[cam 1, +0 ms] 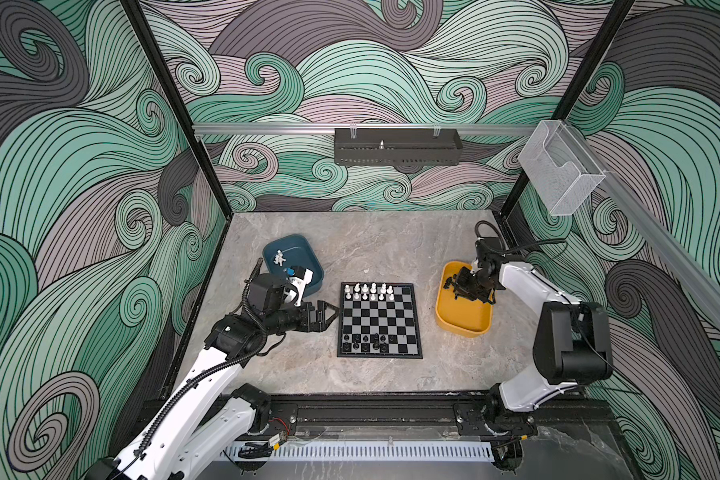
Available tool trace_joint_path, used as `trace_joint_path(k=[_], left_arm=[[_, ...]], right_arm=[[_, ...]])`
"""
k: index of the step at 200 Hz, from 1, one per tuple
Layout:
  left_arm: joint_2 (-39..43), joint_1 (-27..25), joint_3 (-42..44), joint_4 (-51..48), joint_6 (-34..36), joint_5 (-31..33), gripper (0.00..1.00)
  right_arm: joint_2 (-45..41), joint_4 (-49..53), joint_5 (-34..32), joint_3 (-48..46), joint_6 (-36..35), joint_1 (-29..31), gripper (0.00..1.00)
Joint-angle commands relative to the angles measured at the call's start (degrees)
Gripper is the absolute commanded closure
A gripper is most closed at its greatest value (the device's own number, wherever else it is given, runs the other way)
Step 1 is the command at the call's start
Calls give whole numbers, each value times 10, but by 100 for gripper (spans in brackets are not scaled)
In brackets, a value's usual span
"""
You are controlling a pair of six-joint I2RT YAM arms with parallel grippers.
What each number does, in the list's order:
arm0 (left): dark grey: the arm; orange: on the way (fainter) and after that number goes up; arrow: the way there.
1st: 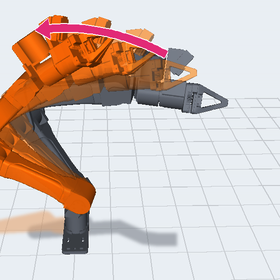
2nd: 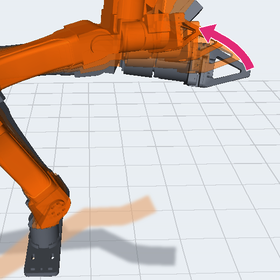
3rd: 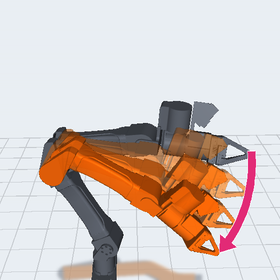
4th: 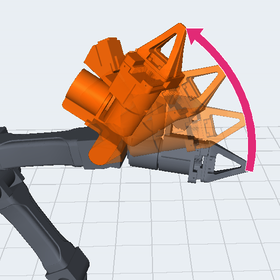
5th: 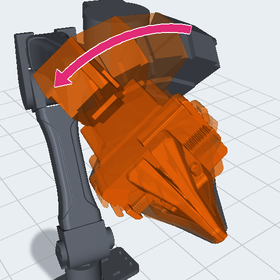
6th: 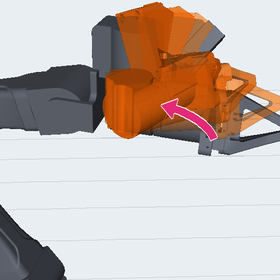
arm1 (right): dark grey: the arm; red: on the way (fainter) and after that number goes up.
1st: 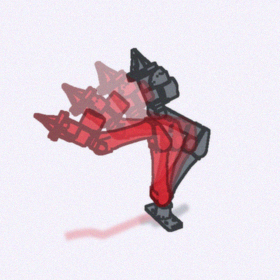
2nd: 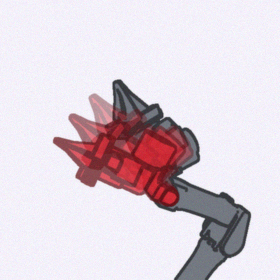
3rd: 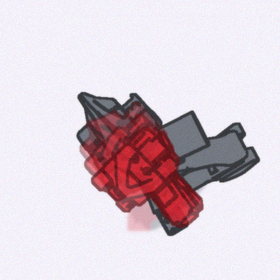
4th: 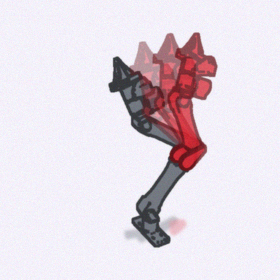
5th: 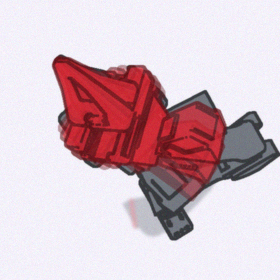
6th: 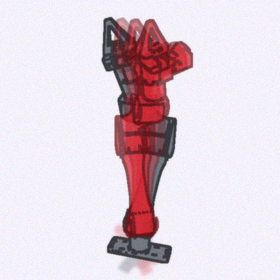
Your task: Set up the chess pieces on the board
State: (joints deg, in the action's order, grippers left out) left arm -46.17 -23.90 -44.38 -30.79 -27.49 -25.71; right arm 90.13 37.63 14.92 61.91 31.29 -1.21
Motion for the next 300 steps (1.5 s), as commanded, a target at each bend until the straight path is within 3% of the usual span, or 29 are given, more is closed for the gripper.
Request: trace_joint_path(k=[1,46,75,116,162,192,257,300], left_arm=[[-13,-18,14,156,-65,-15,9],[-104,-108,58,437,-65,54,12],[-220,-184,20,520,23,103,19],[-346,-243,-42,600,101,117,29],[-420,-250,-95,607,86,79,53],[-440,-250,-115,597,77,76,61],[-455,-253,-134,600,64,58,66],[-451,-255,-132,620,58,27,62]], right_arm=[[-53,-30,101,-7,78,-15,87],[-170,-166,222,-76,278,-4,87],[-244,-315,231,-161,449,30,87],[-298,-425,202,-238,605,121,86],[-336,-429,182,-254,633,157,84],[-338,-443,196,-258,649,162,84],[-348,-438,200,-263,647,163,83],[-347,-439,197,-264,644,163,83]])
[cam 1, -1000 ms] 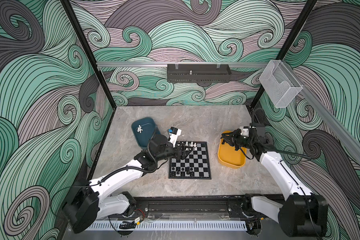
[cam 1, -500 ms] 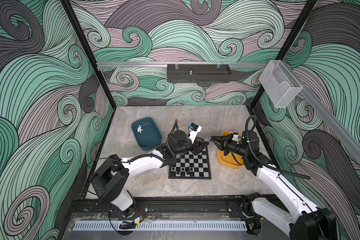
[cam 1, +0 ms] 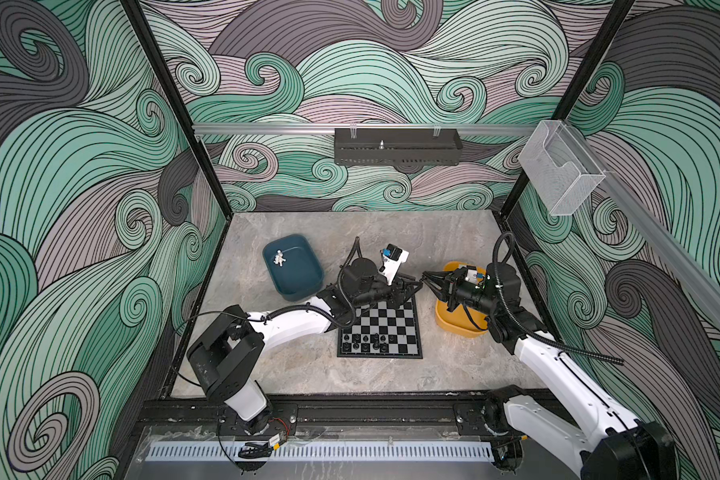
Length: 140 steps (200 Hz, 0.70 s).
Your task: Set up the chess pieces on the board
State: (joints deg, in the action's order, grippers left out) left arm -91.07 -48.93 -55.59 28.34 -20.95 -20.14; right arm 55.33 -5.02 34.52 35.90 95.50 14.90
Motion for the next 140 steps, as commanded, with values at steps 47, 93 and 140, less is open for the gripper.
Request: trace_joint_path(k=[47,93,140], left_arm=[[2,-6,-21,24,-9,-12,66],[-14,-6,-33,36,-22,-4,78],[-23,-6,-42,42,-48,4,90]], right_arm=[[1,-12,2,-1,2,3,82],[-1,-19,3,-7,8,6,82],[-9,-35,-2,-14,23,7,82]])
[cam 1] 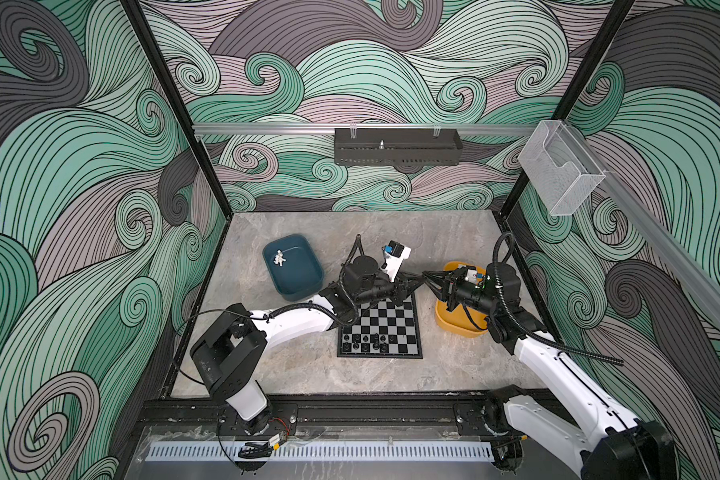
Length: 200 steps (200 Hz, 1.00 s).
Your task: Set up the chess pieces on the board
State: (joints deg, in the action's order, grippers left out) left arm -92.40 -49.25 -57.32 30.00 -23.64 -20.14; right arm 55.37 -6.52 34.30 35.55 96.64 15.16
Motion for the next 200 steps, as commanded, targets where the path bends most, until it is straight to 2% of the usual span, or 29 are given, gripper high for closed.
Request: trace_joint_path(k=[1,27,38,59,75,87,112,128,157,178,200], left_arm=[[-10,-3,-24,26,-21,4,90],[-9,-3,-30,21,-47,5,100],[-7,-2,-37,17,-62,4,100],[15,0,-53,-20,-99,13,100],[53,4,-73,-140,-114,38,100],[85,7,-90,-261,-110,59,100],[147,6,-126,-502,-28,62,100],[159,6,-152,-642,8,68,100],[97,-3,-237,-865,40,62,100],[35,-24,-291,-949,64,51,100],[-36,-43,-337,-983,84,62,100]], right_arm=[[-9,-19,0,-10,12,4,82],[-14,-18,0,-7,10,5,81],[-17,-7,0,-3,-3,6,78],[-35,62,0,24,-96,5,57],[-39,221,4,82,-249,-13,44],[-44,327,-5,114,-344,-30,37],[-70,428,-84,151,-489,-30,22],[-78,471,-148,160,-553,-18,1],[-94,474,-198,139,-600,-18,1],[-96,487,-211,135,-625,-17,1],[-98,497,-194,127,-634,-17,1]])
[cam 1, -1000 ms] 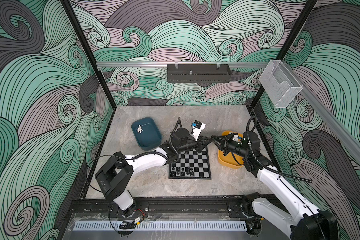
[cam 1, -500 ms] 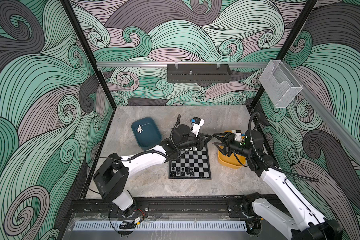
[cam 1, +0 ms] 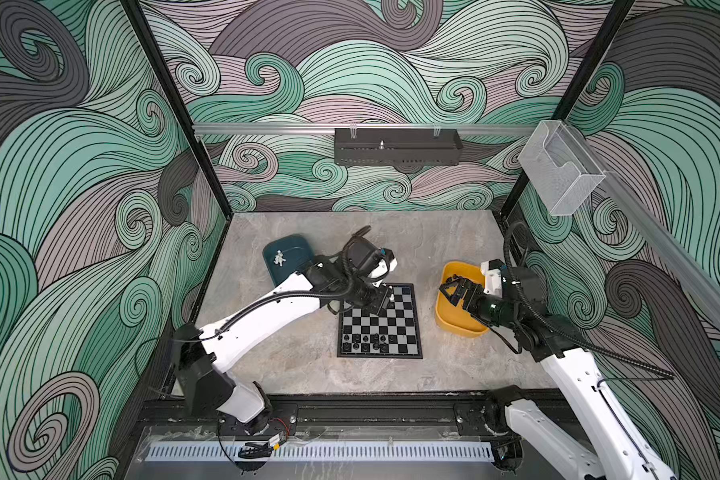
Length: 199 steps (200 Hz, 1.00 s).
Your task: Set up the chess pieces on the board
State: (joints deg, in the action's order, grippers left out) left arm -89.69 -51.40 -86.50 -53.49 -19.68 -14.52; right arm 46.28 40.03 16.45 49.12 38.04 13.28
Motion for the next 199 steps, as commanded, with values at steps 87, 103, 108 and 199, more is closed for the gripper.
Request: trace_joint_path(k=[87,103,108,199], left_arm=[[-309,-77,-226,-191,66,55,100],[-330,-81,-238,-193,67,69,100],[-334,-81,-238,-189,67,73,100],[-381,-81,-244,-148,45,76,100]], right_arm=[[-105,81,-19,-28,-52,4,1],[-111,83,-16,-28,-51,4,1],[-113,83,-16,-28,-53,4,1],[-125,75,13,-32,-51,4,1]])
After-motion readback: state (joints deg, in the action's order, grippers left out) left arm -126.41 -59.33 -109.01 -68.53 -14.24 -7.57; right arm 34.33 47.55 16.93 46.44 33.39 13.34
